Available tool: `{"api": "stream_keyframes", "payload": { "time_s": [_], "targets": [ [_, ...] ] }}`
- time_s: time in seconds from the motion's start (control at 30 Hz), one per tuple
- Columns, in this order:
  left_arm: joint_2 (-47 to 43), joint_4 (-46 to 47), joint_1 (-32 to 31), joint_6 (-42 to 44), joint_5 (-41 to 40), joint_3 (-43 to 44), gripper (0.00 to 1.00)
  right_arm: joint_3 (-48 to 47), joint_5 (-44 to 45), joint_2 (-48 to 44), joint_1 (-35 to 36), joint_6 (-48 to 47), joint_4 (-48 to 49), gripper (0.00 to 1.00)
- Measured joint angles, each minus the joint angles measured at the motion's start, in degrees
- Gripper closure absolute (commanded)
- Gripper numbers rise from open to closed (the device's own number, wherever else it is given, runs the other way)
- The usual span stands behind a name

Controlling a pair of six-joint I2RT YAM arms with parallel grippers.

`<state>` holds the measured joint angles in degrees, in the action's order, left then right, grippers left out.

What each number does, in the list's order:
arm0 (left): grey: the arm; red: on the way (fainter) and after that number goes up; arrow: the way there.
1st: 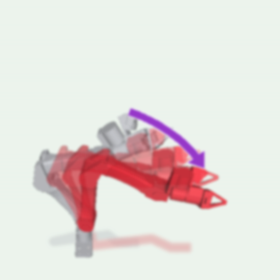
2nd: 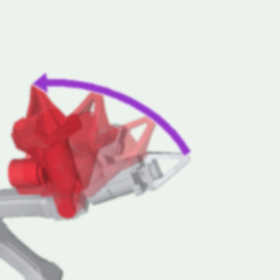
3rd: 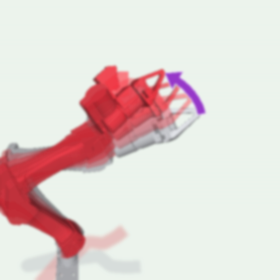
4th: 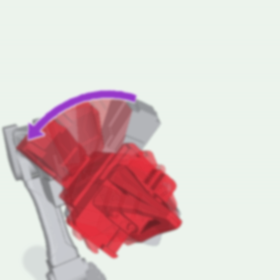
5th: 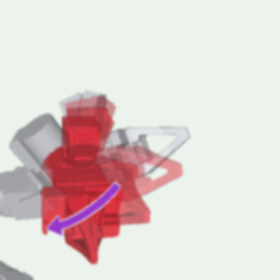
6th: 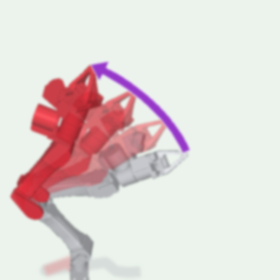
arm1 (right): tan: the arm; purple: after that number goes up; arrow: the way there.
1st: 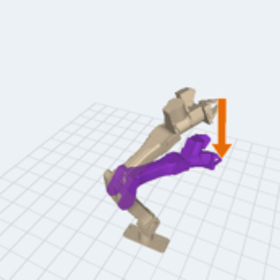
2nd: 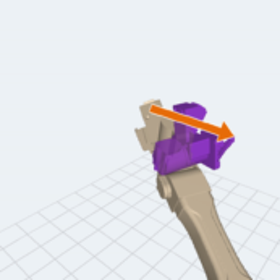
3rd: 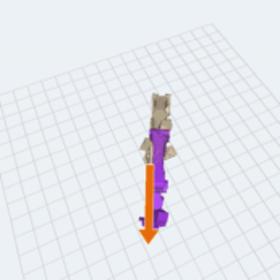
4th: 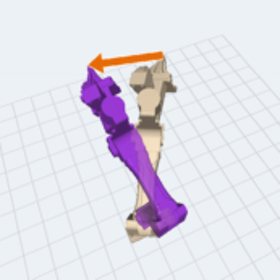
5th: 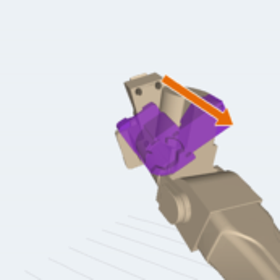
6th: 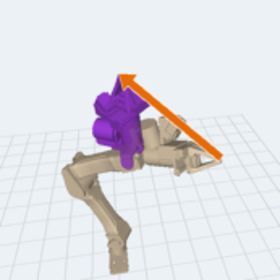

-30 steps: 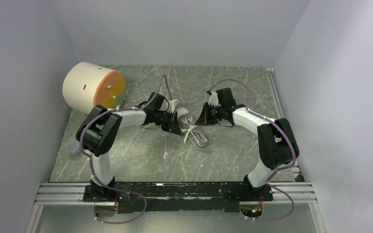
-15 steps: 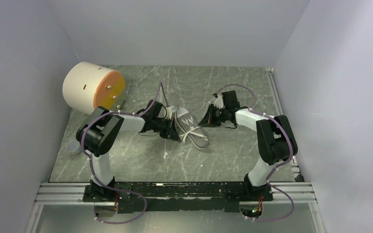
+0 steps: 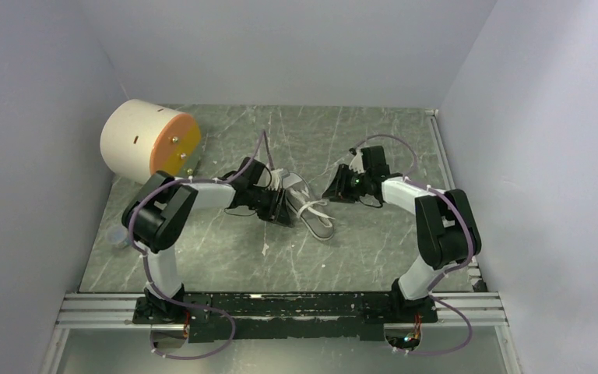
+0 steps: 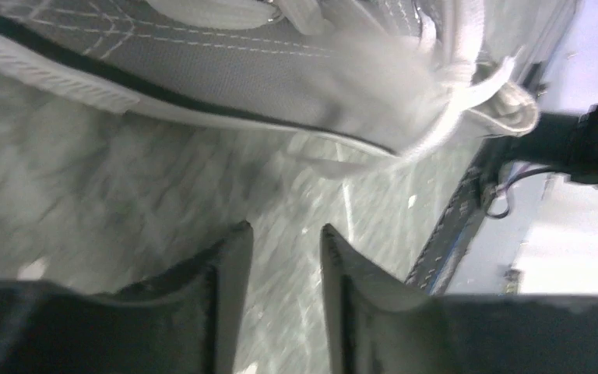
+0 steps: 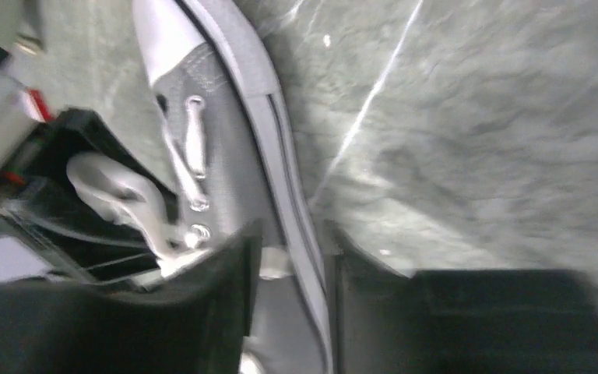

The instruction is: Tie the shoes

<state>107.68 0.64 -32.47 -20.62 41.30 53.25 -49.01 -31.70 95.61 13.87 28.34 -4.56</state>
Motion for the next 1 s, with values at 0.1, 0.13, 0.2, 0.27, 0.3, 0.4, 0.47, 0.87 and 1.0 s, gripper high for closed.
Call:
{"api": "stream_keyframes", "payload": {
  "time_s": [0.1,0.13,0.2,0.27,0.3,0.4,0.47,0.87,1.0],
  "targets": [
    [-3.0,-5.9,0.0,1.6,-3.5,1.5,0.25,-1.1,3.5,-1.9,-0.8,-1.5,-2.6,0.01],
    [-5.2,-8.0,0.0,2.3,-5.7,1.8,0.25,-1.7,5.0,-3.3,-0.9,-2.5,-4.2,0.00],
    [-11.1,-13.0,0.0,3.1,-10.8,2.5,0.22,-3.6,7.9,-7.4,-1.0,-4.6,-9.2,0.00],
    [-17.8,-16.5,0.0,3.3,-15.2,3.2,0.15,-6.4,10.7,-11.6,-1.0,-6.3,-14.0,0.00],
    [-21.3,-17.8,0.1,3.4,-17.0,3.6,0.14,-8.9,12.7,-13.9,-1.0,-7.1,-16.9,0.00],
    [-32.0,-22.8,0.1,3.0,-22.6,8.2,0.14,-19.1,19.7,-19.5,-1.0,-8.8,-25.8,0.00],
    [-36.9,-25.6,0.1,3.1,-25.8,16.4,0.12,-27.8,24.6,-22.3,-1.0,-10.1,-31.0,0.00],
    [-45.4,-34.1,0.1,9.0,-42.0,52.5,0.03,-55.4,35.5,-34.8,-1.0,-14.5,-44.5,0.00],
    [-46.3,-36.8,0.1,10.9,-46.9,53.8,0.04,-59.9,35.7,-35.3,-1.0,-14.6,-45.1,0.00]
  ]
}}
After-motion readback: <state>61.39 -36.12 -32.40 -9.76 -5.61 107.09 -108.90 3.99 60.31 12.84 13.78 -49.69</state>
